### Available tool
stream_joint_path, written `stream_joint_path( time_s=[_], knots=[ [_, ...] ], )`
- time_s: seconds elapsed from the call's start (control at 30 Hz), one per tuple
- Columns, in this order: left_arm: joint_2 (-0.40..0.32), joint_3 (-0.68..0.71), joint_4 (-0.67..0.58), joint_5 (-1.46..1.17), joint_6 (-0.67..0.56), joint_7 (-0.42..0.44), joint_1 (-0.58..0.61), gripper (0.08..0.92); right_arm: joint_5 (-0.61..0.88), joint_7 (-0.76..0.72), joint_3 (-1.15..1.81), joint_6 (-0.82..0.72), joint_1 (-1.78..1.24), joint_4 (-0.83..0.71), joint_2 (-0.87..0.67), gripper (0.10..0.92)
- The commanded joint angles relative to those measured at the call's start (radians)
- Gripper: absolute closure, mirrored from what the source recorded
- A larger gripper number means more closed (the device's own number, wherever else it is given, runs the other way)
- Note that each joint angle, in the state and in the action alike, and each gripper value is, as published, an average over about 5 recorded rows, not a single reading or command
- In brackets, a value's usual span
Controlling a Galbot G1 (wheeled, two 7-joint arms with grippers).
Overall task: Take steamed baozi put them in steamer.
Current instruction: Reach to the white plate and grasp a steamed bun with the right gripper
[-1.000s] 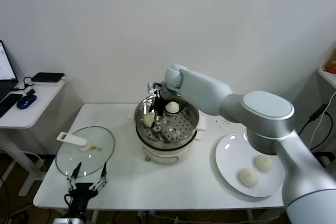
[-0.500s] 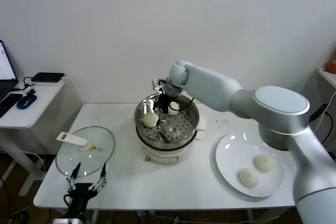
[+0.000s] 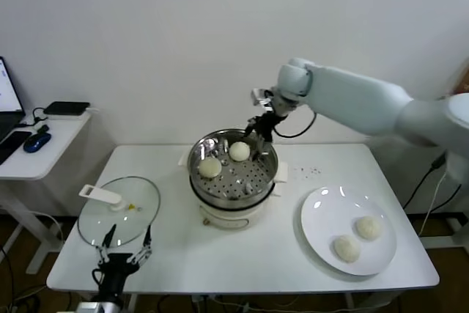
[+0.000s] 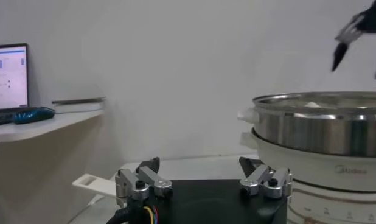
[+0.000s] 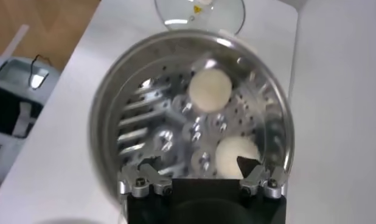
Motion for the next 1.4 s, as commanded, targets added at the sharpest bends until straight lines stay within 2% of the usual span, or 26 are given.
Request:
stream_joint_path(
  time_s=[0.03,0.3,0.43,0.57,0.97,1.4],
  knots=[
    [0.000,0.004,-0.001,0.006,0.003,0.001,-0.001,0.177,0.007,-0.016,-0.102,0.011,0.135,0.342,-0.360,0.203],
    [0.001,0.005,0.000,0.008,0.002,0.002,-0.001,0.177,-0.148,-0.031,-0.095,0.055,0.030,0.440,-0.593,0.203],
    [0.021,0.002,-0.007,0.007,0.002,0.004,0.008,0.177,-0.256,-0.039,-0.035,0.081,-0.091,0.453,-0.670,0.203],
    [0.003,0.012,-0.013,0.024,0.006,0.006,0.007,0.177,-0.330,-0.042,0.077,0.091,-0.239,0.440,-0.714,0.203],
    [-0.019,0.018,-0.014,0.038,-0.003,0.003,0.034,0.177,-0.434,-0.037,0.269,0.091,-0.527,0.376,-0.708,0.203],
    [-0.021,0.010,-0.001,0.035,-0.007,0.001,0.039,0.177,-0.451,-0.035,0.256,0.084,-0.565,0.304,-0.622,0.203]
  ],
)
